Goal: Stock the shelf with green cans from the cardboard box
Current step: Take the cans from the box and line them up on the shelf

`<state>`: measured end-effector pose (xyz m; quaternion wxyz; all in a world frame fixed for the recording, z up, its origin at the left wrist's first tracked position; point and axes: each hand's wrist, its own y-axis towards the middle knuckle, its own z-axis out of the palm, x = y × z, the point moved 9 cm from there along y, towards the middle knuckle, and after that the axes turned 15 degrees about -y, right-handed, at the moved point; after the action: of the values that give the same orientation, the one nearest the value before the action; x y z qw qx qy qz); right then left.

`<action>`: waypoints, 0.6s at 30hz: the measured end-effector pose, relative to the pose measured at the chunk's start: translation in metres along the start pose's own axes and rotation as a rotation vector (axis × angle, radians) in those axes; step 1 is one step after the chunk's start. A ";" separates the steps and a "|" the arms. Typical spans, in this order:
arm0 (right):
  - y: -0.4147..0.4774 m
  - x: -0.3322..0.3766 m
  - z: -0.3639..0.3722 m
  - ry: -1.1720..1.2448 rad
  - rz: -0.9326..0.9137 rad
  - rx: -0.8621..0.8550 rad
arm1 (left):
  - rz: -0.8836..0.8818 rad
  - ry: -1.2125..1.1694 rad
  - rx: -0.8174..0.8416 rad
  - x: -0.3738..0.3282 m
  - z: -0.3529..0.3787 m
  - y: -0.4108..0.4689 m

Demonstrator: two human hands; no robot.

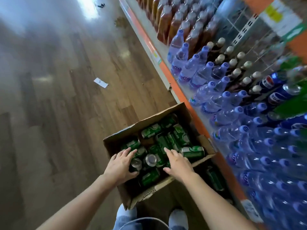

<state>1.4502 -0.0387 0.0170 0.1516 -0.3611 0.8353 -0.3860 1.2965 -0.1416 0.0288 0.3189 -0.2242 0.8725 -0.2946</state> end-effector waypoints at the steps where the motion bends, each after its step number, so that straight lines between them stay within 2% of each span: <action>1: 0.018 0.007 0.015 -0.009 -0.026 0.021 | -0.008 -0.017 0.005 0.009 0.015 0.012; 5: 0.075 0.029 0.059 -0.074 -0.103 0.047 | -0.059 -0.052 0.038 0.039 0.062 0.055; 10: 0.124 0.055 0.080 -0.188 -0.234 -0.016 | -0.121 -0.013 0.080 0.068 0.098 0.096; 18: 0.149 0.059 0.093 -0.311 -0.290 -0.007 | -0.088 -0.029 0.140 0.073 0.127 0.117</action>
<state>1.3862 -0.0652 -0.1544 0.2203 -0.5334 0.7423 -0.3406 1.3096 -0.1459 -0.1580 0.3333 -0.2437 0.8342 -0.3655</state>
